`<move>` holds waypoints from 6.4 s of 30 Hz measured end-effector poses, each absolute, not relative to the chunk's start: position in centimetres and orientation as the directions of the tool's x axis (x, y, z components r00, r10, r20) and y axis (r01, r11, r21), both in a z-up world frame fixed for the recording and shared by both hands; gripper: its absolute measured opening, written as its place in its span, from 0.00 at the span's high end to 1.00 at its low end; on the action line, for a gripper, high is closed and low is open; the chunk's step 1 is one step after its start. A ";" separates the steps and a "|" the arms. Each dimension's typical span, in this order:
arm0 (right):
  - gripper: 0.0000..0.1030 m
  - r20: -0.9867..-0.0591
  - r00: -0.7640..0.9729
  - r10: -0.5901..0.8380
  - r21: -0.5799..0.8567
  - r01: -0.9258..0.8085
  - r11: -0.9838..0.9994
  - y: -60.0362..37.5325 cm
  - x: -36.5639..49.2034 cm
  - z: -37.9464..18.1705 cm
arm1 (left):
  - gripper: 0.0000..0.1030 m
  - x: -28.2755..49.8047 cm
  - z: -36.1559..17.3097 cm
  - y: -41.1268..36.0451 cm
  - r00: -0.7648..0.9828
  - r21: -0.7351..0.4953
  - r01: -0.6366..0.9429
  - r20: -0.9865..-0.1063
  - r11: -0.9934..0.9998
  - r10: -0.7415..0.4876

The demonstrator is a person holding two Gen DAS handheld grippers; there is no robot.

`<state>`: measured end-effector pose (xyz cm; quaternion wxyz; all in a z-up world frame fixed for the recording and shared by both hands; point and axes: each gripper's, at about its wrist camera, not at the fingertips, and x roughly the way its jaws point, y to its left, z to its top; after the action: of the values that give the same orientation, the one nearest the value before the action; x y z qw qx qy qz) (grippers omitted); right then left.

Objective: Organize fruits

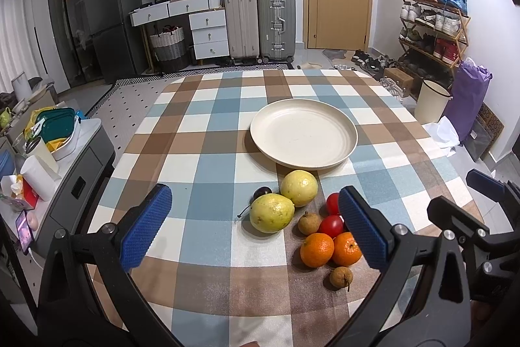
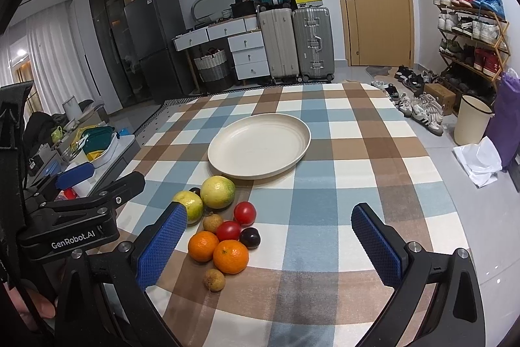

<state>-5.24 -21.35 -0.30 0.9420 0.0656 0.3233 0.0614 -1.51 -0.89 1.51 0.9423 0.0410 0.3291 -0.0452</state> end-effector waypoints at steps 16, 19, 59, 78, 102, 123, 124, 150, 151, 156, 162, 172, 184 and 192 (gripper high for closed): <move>0.00 -0.596 0.786 0.165 0.166 -0.081 0.983 -21.5 -5.4 -0.4 | 0.01 -1.7 1.5 -0.9 0.777 0.043 0.114 -0.626 0.993 -0.062; 0.00 -0.595 0.785 0.169 0.165 -0.087 0.982 -21.5 -5.4 -0.5 | 0.01 -1.8 1.4 -0.9 0.776 0.039 0.115 -0.628 0.993 -0.065; 0.10 -0.721 0.623 0.304 0.250 -0.175 0.952 -18.8 -2.4 -8.9 | 0.01 1.7 -2.0 5.4 0.737 -0.015 -0.002 -0.676 1.000 -0.009; 0.29 -0.761 0.558 0.332 0.254 -0.214 0.943 -17.4 -1.0 -10.5 | 0.01 2.7 -3.1 5.9 0.721 -0.021 -0.008 -0.693 1.000 -0.009; 0.60 -0.725 0.566 0.392 0.282 -0.274 0.919 -17.6 -1.3 -10.1 | 0.01 4.4 -4.9 8.5 0.684 -0.092 -0.021 -0.727 0.995 -0.053; 0.60 -0.651 0.635 0.417 0.329 -0.259 0.908 -20.0 -1.9 -8.4 | 0.01 6.7 -6.7 4.2 0.634 -0.109 0.114 -0.757 0.987 -0.157; 0.60 -0.648 0.636 0.420 0.334 -0.258 0.906 -20.1 -1.9 -8.3 | 0.01 6.8 -6.7 3.8 0.629 -0.109 0.123 -0.760 0.986 -0.162; 0.60 -0.645 0.644 0.411 0.354 -0.226 0.908 -21.9 -1.1 -8.5 | 0.14 10.2 -10.4 0.3 0.495 -0.161 0.221 -0.831 0.962 -0.253; 0.60 -0.645 0.644 0.411 0.354 -0.225 0.908 -21.9 -1.0 -8.5 | 0.15 10.2 -10.5 0.4 0.489 -0.168 0.222 -0.833 0.960 -0.259; 0.60 -0.647 0.643 0.411 0.356 -0.223 0.908 -22.0 -1.1 -8.5 | 0.29 10.1 -10.7 0.5 0.478 -0.204 0.238 -0.827 0.950 -0.297; 0.60 -0.649 0.642 0.408 0.353 -0.221 0.909 -22.1 -1.0 -8.6 | 0.51 10.0 -10.9 0.7 0.454 -0.267 0.252 -0.816 0.930 -0.357; 0.60 -0.643 0.652 0.402 0.342 -0.225 0.912 -21.9 -1.3 -8.1 | 0.51 9.5 -10.8 1.6 0.448 -0.299 0.247 -0.808 0.922 -0.382; 0.60 -0.627 0.667 0.402 0.324 -0.246 0.913 -21.3 -0.5 -7.1 | 0.51 8.9 -9.7 1.4 0.443 -0.310 0.277 -0.799 0.909 -0.407; 0.60 -0.616 0.673 0.411 0.322 -0.261 0.910 -21.1 0.2 -6.7 | 0.51 8.5 -8.8 1.0 0.437 -0.312 0.303 -0.794 0.900 -0.422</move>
<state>0.18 -21.12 -6.67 0.9086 0.1041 0.3599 0.1848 8.52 0.99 -8.77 0.8454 -0.0612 0.4854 -0.2146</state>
